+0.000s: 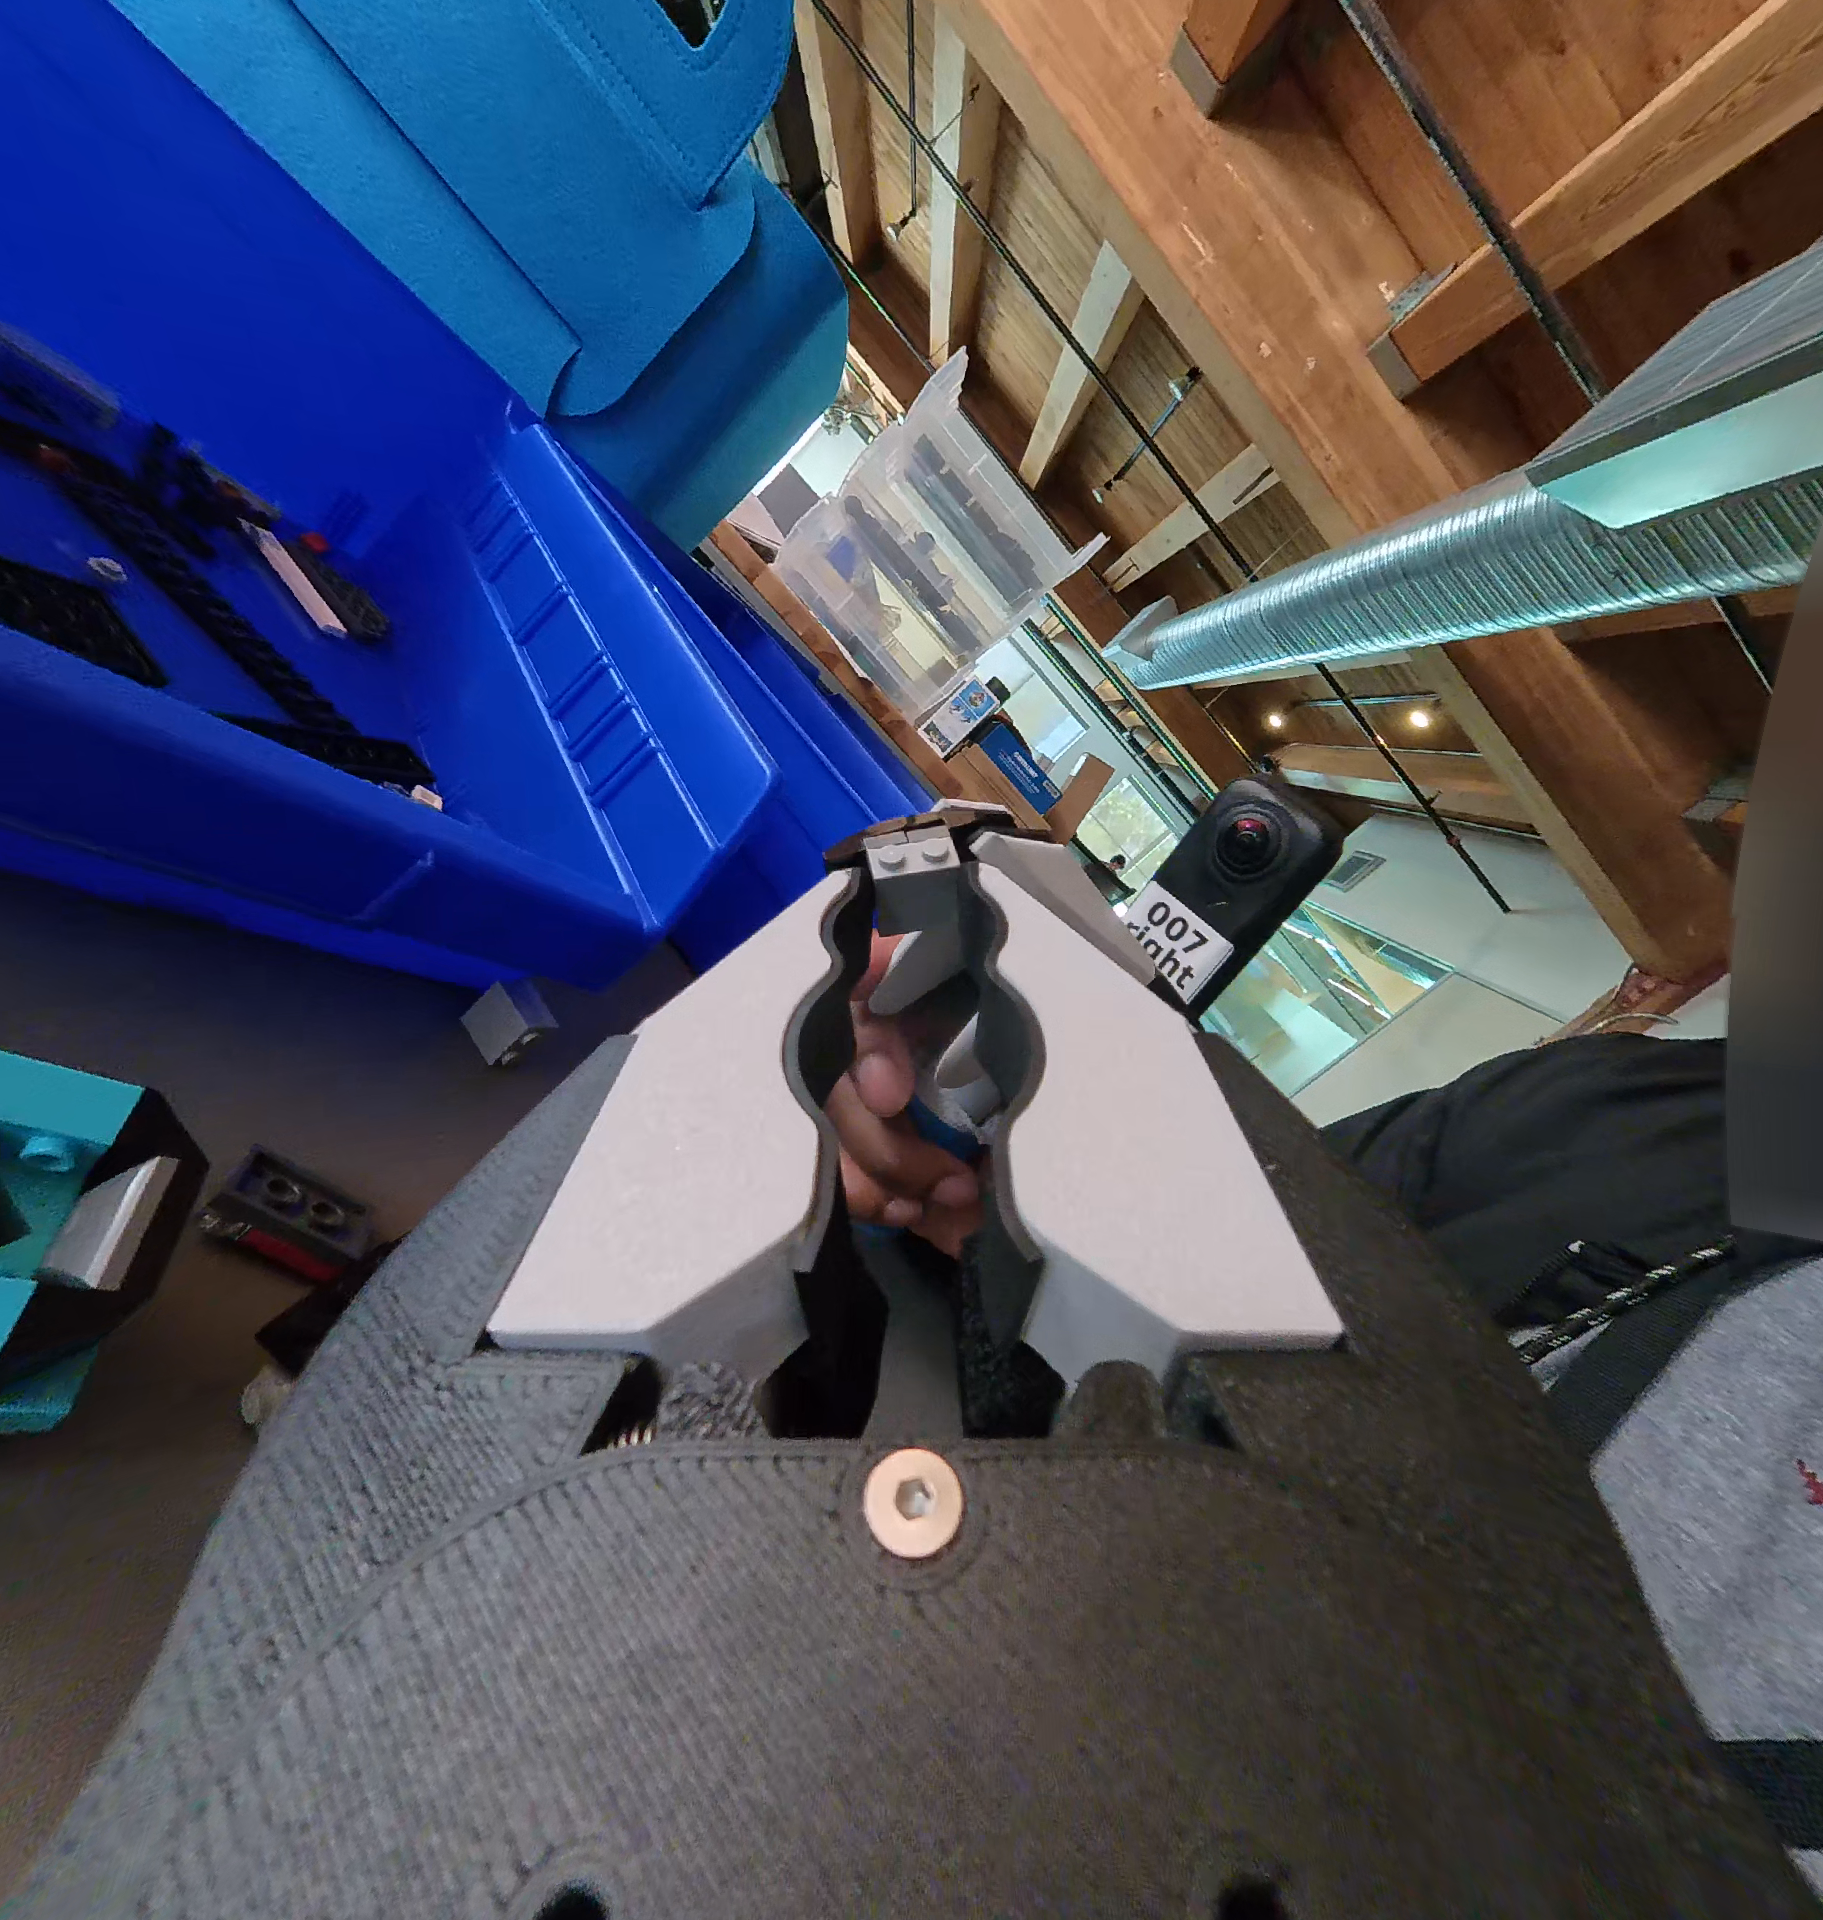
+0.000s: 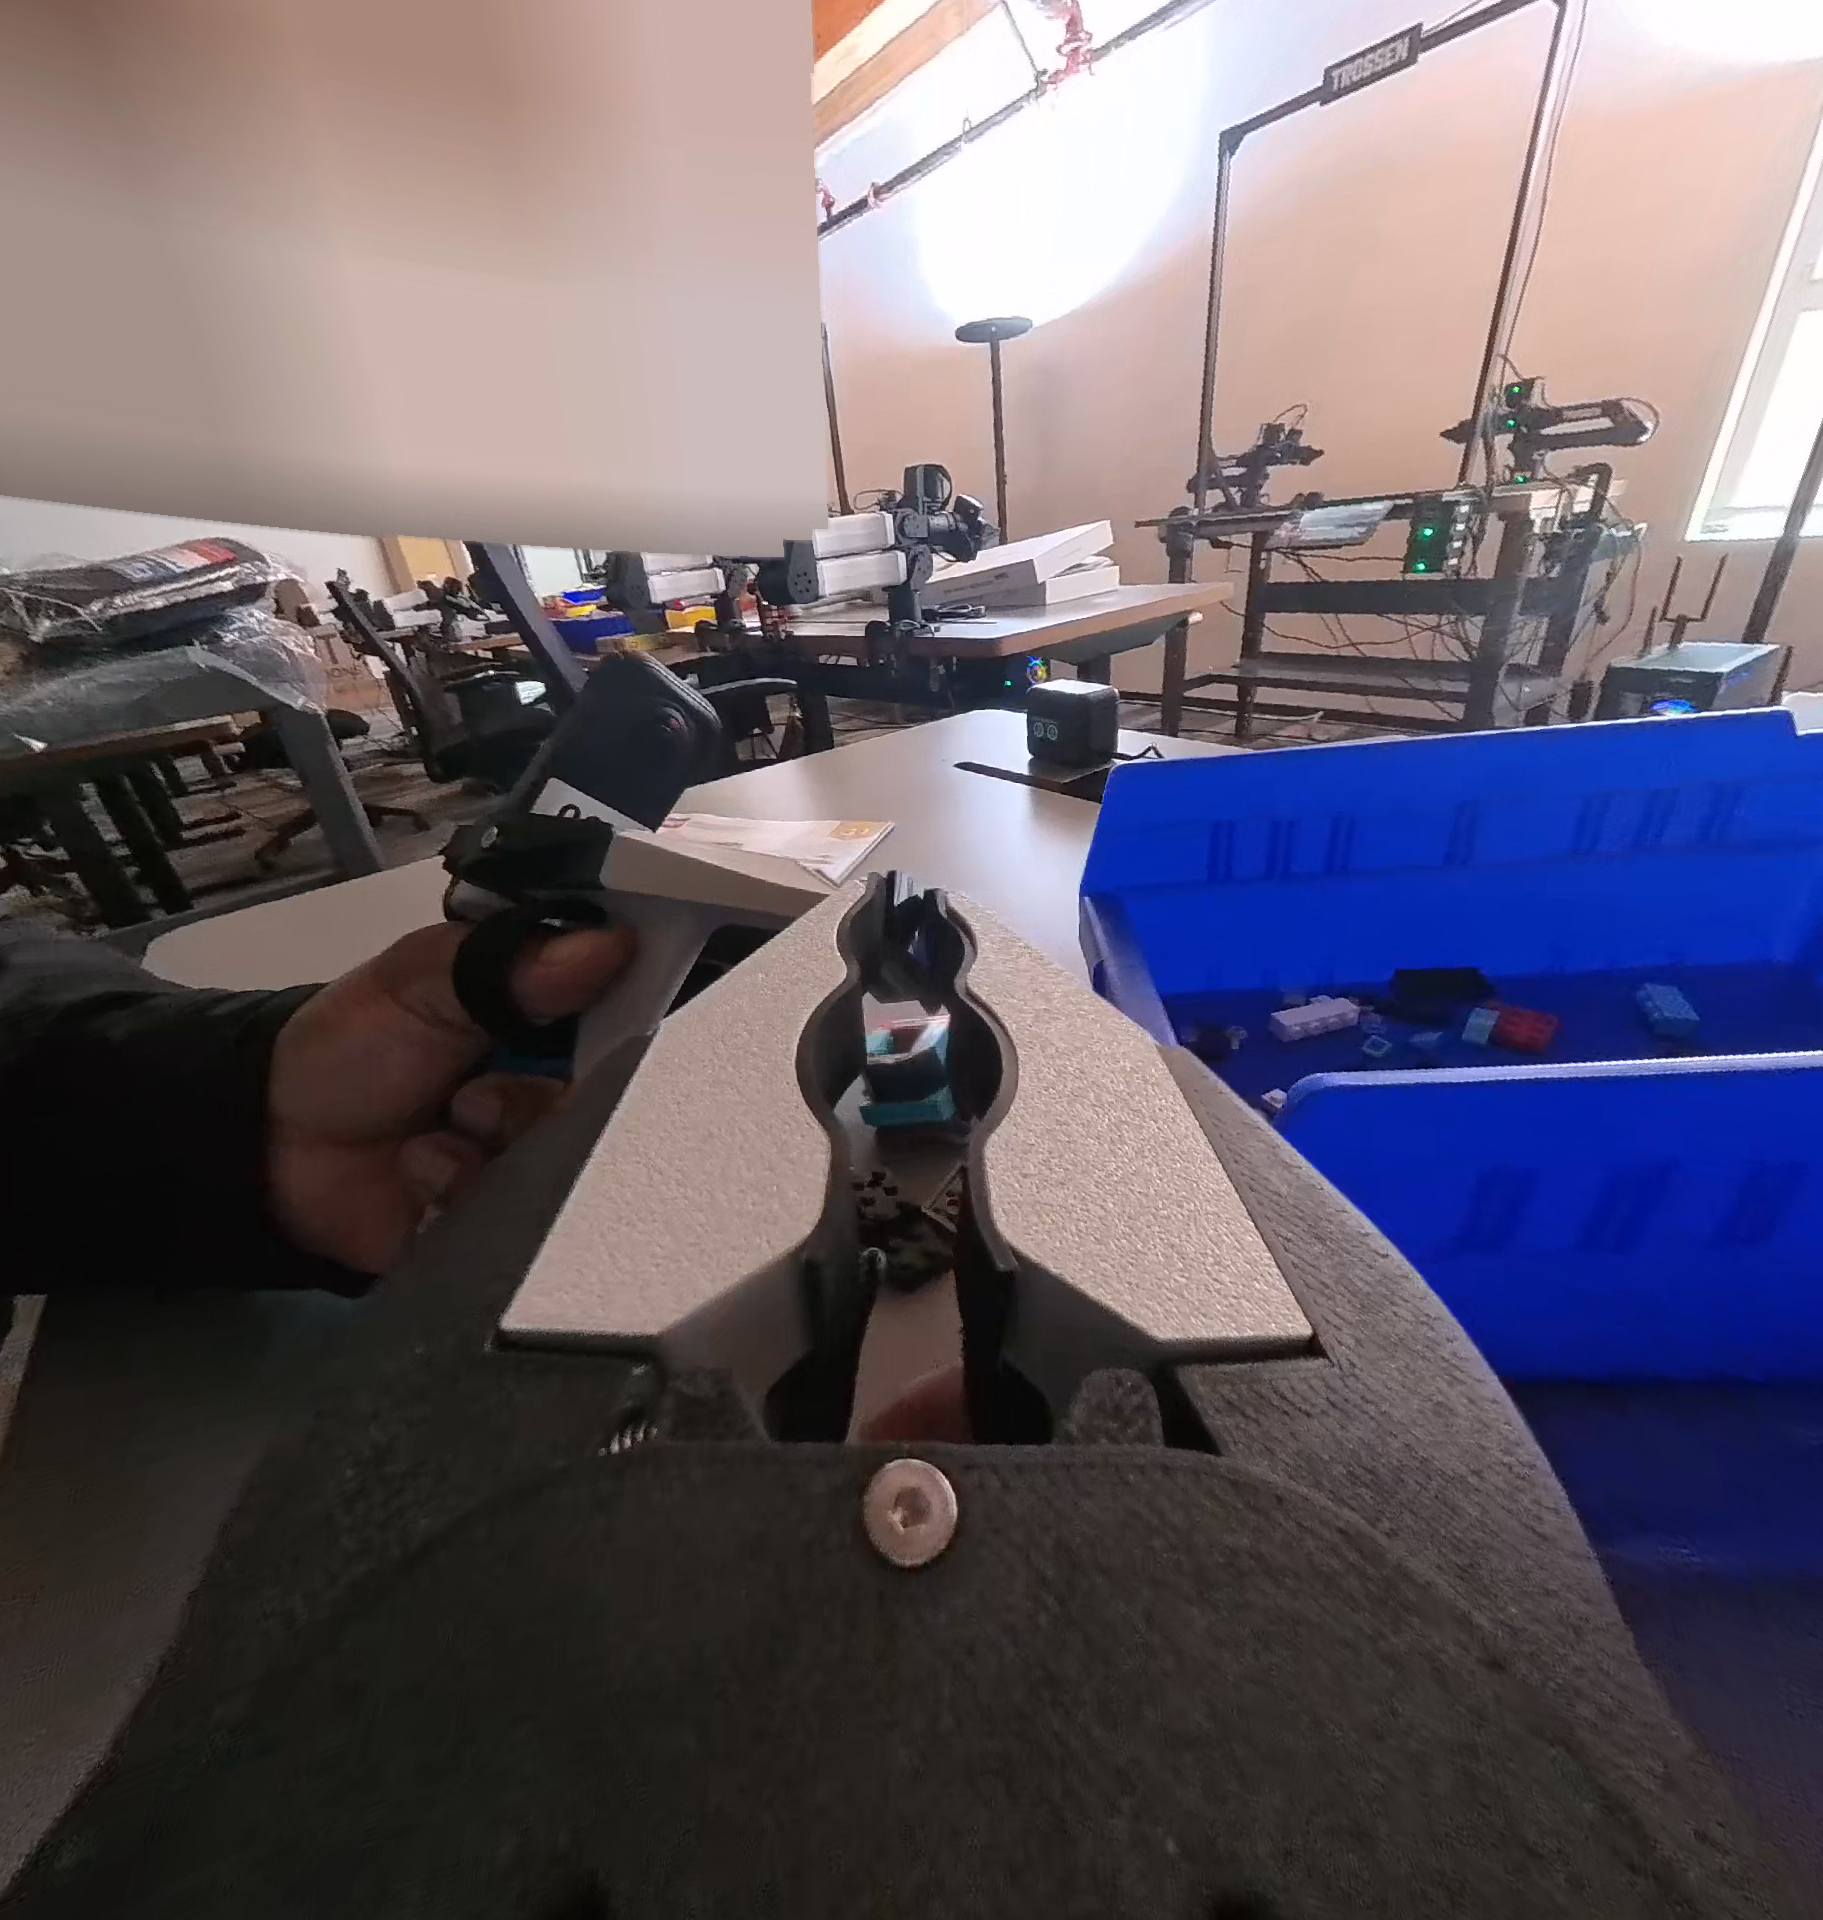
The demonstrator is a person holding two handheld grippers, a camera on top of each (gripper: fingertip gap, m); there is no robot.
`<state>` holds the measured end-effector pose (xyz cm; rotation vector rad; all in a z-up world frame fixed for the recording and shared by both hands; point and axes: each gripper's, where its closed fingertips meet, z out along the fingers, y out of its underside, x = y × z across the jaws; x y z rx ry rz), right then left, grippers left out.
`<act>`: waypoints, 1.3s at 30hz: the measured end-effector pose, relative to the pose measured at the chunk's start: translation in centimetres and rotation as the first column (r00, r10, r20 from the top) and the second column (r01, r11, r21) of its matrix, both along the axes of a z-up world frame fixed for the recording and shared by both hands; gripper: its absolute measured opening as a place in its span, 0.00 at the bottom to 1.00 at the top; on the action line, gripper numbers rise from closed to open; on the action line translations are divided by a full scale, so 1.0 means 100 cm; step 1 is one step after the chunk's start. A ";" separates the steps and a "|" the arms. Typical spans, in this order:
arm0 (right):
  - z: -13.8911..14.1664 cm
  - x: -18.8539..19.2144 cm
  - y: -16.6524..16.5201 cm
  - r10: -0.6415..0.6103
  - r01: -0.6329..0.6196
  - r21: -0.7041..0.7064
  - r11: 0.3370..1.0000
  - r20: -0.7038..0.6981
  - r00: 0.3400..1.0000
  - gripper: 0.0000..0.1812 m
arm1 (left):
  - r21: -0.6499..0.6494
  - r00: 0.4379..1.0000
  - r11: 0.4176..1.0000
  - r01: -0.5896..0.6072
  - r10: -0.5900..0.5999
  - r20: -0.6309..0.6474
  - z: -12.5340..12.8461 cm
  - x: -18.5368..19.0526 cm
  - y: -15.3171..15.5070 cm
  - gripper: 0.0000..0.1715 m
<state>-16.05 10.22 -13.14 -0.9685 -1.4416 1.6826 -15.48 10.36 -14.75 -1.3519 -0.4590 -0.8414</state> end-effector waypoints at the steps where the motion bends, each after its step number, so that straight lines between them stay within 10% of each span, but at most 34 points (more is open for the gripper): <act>1: 0.000 0.000 0.000 0.004 -0.004 -0.007 1.000 0.004 1.000 0.04 | -0.001 1.000 1.000 0.000 0.000 -0.001 0.000 0.000 0.000 0.10; 22: -0.004 -0.006 0.022 -0.054 0.059 -0.080 0.995 0.054 0.997 0.01 | -0.008 0.999 0.999 0.037 -0.037 0.015 -0.001 -0.003 0.000 0.10; 30: -0.011 -0.010 0.032 -0.094 0.101 -0.080 0.992 0.091 0.991 0.01 | -0.447 0.919 0.890 0.089 -0.246 -0.307 -0.062 0.015 0.004 0.10; 39: -0.018 -0.013 0.034 -0.078 0.093 -0.110 0.990 0.133 0.988 0.01 | -0.605 0.840 0.795 0.039 -0.354 -0.411 -0.094 0.023 0.000 0.10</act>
